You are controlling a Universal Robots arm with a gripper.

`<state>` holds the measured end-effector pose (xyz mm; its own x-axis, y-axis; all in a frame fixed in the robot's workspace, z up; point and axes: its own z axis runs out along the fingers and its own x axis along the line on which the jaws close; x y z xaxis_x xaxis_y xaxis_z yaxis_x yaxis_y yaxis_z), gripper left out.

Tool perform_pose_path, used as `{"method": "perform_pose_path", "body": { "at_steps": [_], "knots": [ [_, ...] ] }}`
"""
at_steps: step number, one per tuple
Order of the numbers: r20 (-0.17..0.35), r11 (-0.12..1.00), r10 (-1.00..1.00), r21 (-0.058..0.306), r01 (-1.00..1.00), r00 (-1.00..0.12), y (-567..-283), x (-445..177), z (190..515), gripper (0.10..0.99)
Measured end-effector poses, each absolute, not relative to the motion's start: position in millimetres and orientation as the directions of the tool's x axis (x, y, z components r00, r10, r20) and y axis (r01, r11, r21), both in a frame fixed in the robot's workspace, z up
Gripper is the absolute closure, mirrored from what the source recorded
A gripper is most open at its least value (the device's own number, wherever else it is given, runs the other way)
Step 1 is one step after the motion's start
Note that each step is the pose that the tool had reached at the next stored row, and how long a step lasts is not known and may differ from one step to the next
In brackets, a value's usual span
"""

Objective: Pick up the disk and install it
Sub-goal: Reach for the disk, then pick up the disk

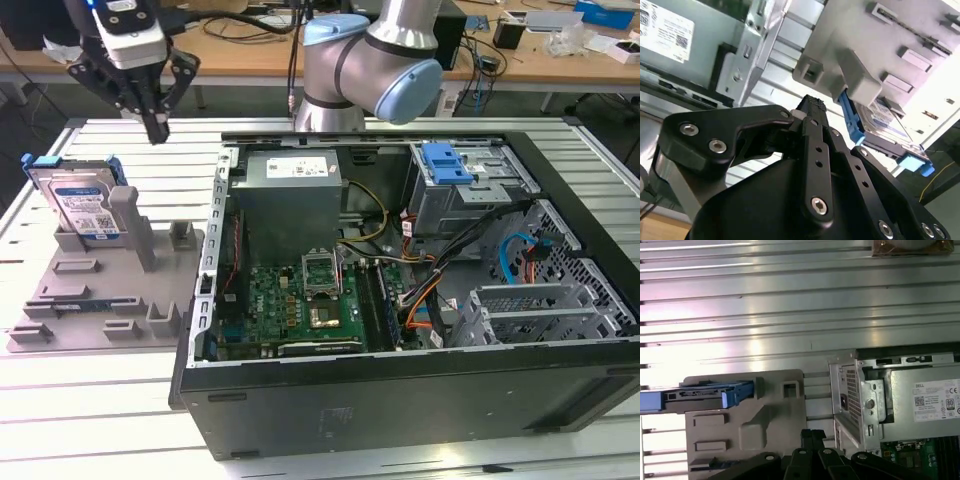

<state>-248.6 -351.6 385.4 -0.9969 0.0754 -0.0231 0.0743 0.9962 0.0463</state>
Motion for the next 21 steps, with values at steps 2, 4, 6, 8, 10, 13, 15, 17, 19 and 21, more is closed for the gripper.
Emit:
{"method": "perform_pose_path", "body": {
  "at_steps": [2, 4, 6, 8, 10, 13, 15, 17, 19, 21],
  "knots": [
    [-0.023, 0.996, 0.075, 0.046, 0.074, -0.997, -343.6, -259.2, 383.6, 0.980],
    [-0.023, 0.996, 0.075, 0.046, 0.074, -0.997, -337.4, -267.2, 382.1, 0.980],
    [-0.023, 0.996, 0.075, 0.046, 0.074, -0.997, -330.2, -276.6, 380.3, 0.980],
    [-0.023, 0.996, 0.075, 0.046, 0.074, -0.997, -323.4, -290.1, 377.9, 0.980],
    [-0.023, 0.996, 0.075, 0.046, 0.074, -0.997, -318.4, -307.4, 374.8, 0.980],
    [-0.023, 0.996, 0.075, 0.046, 0.074, -0.997, -316.8, -317.9, 373.1, 0.980],
    [-0.023, 0.996, 0.075, 0.046, 0.074, -0.997, -316.8, -317.9, 373.2, 0.980],
    [-0.022, 0.996, 0.075, 0.046, 0.074, -0.997, -316.8, -317.9, 373.2, 0.980],
    [-0.022, 0.996, 0.075, 0.046, 0.074, -0.997, -316.8, -317.9, 373.2, 0.980],
    [-0.022, 0.996, 0.075, 0.046, 0.074, -0.997, -316.8, -317.9, 373.2, 0.980]
  ]
}}
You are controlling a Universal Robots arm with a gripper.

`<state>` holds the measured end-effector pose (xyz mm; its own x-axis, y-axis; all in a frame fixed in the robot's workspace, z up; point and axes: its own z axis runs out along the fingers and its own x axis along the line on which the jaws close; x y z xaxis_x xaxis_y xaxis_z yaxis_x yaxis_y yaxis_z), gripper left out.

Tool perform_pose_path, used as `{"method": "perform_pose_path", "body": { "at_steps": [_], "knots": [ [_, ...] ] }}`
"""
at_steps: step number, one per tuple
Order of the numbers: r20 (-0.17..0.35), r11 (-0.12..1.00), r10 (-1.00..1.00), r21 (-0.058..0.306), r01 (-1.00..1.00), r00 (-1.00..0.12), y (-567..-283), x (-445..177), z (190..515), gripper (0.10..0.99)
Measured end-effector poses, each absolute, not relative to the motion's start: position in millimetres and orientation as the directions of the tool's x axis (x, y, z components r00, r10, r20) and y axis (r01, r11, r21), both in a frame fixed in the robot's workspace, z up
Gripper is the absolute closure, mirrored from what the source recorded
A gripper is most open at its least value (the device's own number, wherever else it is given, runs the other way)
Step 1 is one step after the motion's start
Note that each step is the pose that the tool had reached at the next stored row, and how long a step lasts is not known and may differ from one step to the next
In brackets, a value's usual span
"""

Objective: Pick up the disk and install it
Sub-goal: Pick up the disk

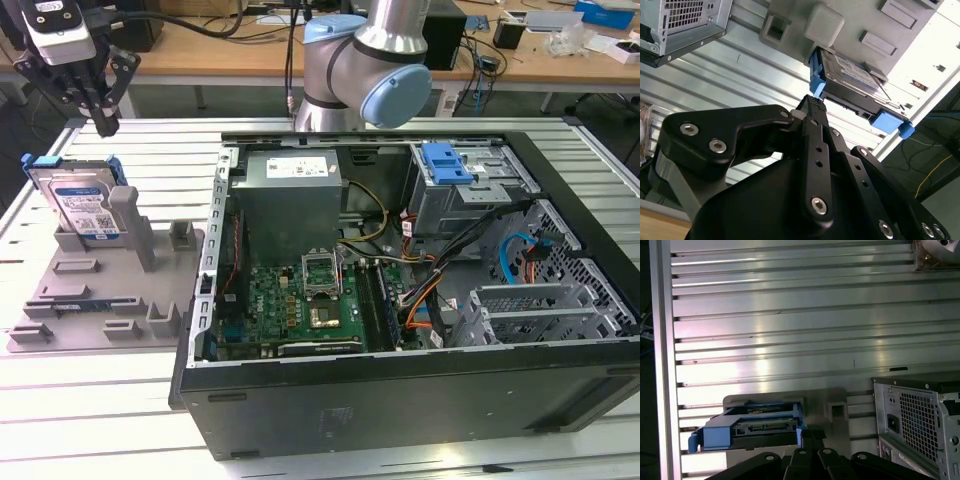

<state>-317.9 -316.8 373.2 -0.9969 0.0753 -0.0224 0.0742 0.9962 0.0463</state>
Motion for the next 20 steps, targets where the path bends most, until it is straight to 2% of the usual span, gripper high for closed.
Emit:
{"method": "perform_pose_path", "body": {
  "at_steps": [11, 20],
  "knots": [
    [-0.021, 0.998, 0.050, 0.047, 0.049, -0.999, -313.5, -327.4, 373.1, 0.980],
    [-0.021, 0.989, -0.136, 0.047, -0.137, -0.990, -312.5, -328.3, 373.0, 0.980]
  ]
}}
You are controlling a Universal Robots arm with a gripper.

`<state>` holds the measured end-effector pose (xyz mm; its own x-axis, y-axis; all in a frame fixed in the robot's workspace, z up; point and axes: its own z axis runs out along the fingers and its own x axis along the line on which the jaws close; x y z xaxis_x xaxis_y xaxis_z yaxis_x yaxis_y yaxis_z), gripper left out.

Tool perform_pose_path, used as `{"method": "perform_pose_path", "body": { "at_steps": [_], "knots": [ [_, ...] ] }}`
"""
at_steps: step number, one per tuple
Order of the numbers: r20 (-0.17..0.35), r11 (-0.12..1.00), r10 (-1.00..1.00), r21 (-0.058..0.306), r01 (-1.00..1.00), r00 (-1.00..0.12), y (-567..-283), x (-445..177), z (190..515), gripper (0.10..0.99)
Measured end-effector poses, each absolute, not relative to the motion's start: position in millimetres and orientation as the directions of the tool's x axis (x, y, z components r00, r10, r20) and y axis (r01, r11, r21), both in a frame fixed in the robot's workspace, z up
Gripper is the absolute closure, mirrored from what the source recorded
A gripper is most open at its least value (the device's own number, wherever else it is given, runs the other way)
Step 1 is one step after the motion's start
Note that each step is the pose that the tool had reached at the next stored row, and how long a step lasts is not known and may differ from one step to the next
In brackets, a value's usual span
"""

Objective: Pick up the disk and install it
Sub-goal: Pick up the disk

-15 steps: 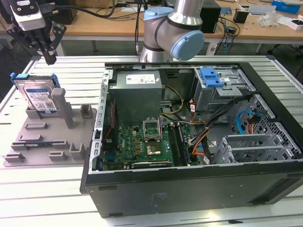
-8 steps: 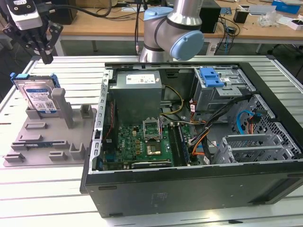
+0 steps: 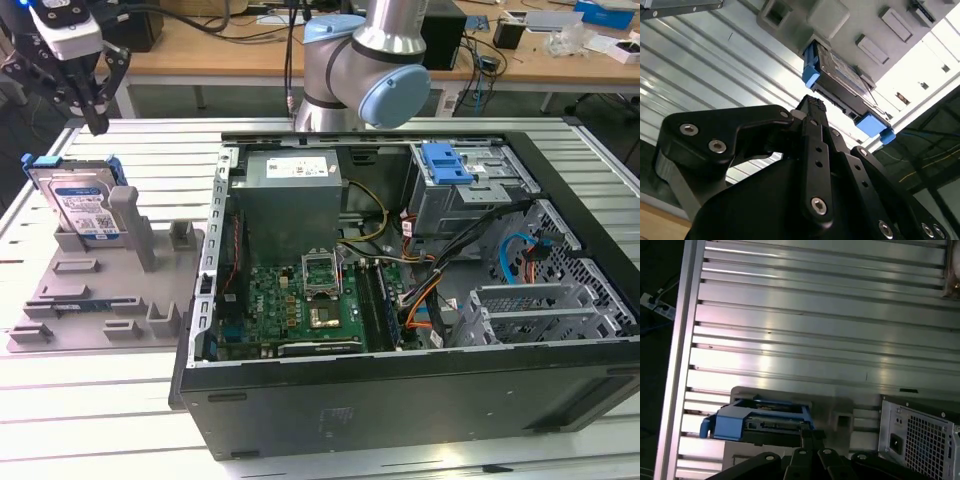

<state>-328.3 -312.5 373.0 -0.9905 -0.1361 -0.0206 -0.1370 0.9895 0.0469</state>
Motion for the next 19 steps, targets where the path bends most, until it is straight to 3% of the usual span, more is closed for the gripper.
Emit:
{"method": "perform_pose_path", "body": {
  "at_steps": [19],
  "knots": [
    [-0.020, 0.845, -0.532, 0.047, -0.532, -0.847, -312.5, -328.3, 372.8, 0.980]
  ]
}}
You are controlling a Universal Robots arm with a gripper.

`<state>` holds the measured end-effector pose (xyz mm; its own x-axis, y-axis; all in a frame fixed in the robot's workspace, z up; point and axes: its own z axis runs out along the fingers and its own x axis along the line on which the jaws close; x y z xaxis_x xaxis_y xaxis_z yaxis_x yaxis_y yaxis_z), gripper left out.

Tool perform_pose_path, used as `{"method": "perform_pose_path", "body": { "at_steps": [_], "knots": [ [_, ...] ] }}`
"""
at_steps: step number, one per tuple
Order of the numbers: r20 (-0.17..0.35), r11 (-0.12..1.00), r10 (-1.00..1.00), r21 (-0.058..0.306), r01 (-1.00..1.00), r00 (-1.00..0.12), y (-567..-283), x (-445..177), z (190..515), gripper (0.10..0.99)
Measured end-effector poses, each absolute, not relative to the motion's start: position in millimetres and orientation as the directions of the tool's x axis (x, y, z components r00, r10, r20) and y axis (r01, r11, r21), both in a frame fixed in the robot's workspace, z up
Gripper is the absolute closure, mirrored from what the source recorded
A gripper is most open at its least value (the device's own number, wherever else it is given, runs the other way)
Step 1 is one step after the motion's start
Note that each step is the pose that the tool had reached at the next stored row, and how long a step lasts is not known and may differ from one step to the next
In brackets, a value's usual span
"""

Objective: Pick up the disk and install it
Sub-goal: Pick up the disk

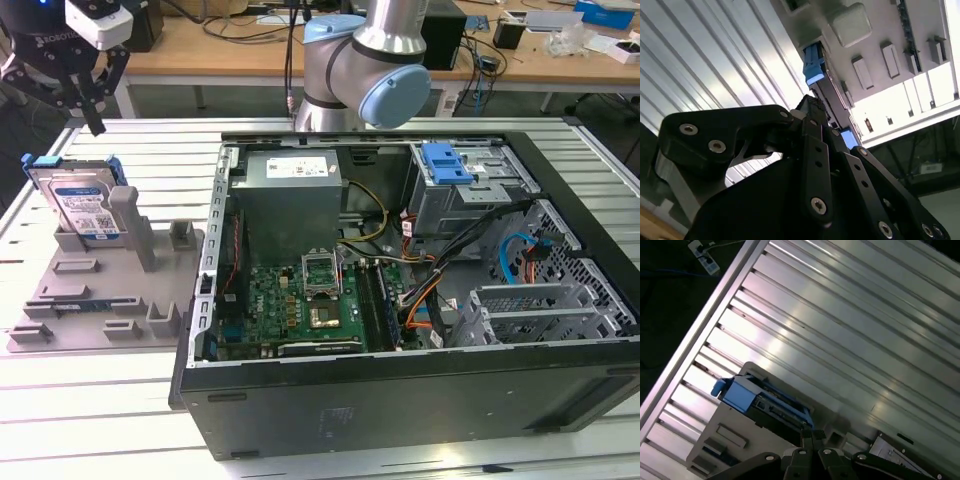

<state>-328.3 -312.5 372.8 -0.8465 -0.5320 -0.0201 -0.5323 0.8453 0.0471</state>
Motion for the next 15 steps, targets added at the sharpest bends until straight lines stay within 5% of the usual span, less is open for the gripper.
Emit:
{"method": "perform_pose_path", "body": {
  "at_steps": [15],
  "knots": [
    [-0.020, 0.615, -0.787, 0.047, -0.787, -0.616, -312.5, -328.3, 372.4, 0.980]
  ]
}}
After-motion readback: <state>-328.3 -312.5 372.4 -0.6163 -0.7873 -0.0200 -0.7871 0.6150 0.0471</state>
